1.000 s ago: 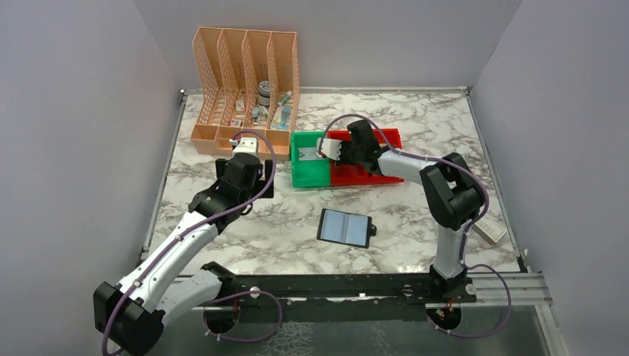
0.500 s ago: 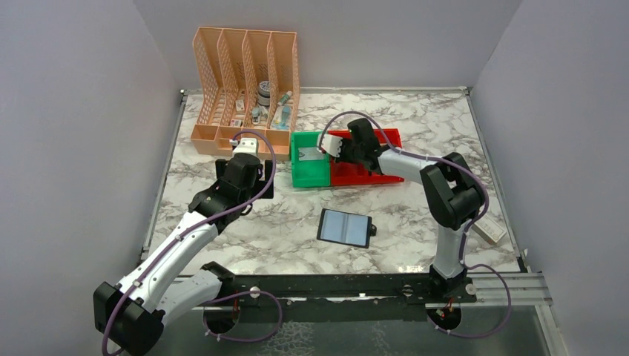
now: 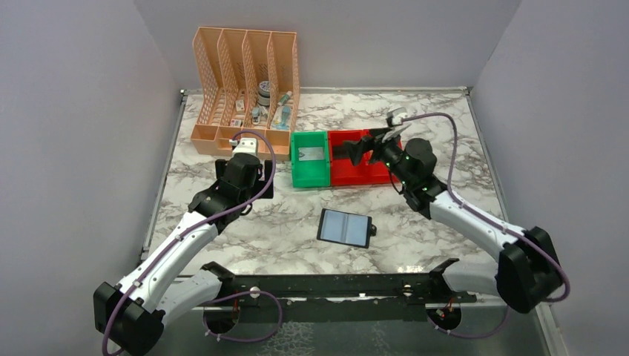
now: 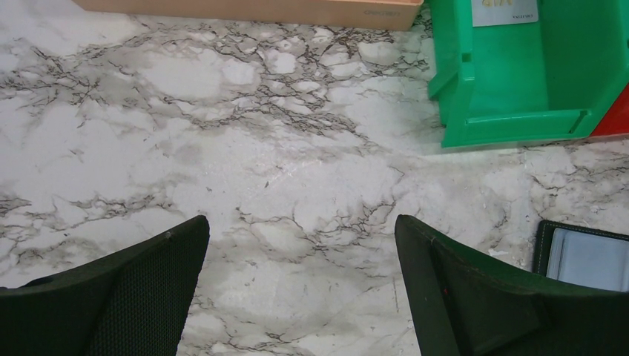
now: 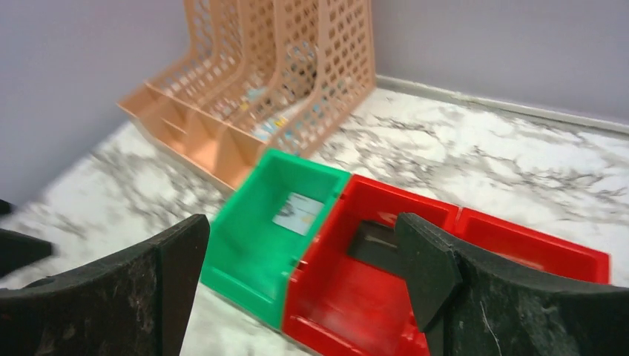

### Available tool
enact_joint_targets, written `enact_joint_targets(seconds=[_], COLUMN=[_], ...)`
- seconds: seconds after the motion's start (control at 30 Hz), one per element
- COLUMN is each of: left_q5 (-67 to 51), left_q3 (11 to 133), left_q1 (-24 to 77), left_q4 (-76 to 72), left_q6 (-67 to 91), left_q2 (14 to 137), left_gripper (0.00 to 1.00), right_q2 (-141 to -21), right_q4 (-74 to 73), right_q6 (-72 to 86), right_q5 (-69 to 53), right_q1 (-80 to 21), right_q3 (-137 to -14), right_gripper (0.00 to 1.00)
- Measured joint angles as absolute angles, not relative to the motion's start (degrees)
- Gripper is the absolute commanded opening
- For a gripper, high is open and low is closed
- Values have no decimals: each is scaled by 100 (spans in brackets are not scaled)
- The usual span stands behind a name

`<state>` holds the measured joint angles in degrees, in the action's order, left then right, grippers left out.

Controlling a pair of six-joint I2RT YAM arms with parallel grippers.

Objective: Take the credit cards out of the card holder
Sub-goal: Place the credit card in the storage box, then remove the credit card from the card holder.

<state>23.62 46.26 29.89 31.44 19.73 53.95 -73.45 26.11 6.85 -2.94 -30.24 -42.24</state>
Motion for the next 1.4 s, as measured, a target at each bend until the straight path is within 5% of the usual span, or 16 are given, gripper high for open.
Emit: enact_joint_targets(seconds=[0.13,0.27,0.43,0.77,1.4], left_q5=[2359,2357,2357,2359,2359], left_q3=[4626,4626,4626,4626,4626], left_q1=[2969,2967,2967,2963,2958], left_q4=[3144,3144,3144,3144,3146], left_q6=[1973,1973,1973,1973,1975], left_q2=[5402,5426,5443,5446,5472], left_gripper=[99,99,99,99,99], right_q2=[-6569,-6016,-5946,-7179,-8748], right_q4=[2427,2344,1649,-1109,-2397], right_q6=[2001,2961,3887,4552,4936], right_q5=[-401,-821,-1278,1039,2071], right_q1=[-3013,-2998,-3334,-5614,-5881], right_q3=[-4005,-3291,-2781,-4045,-5068], right_gripper=[94,74,73,64,63])
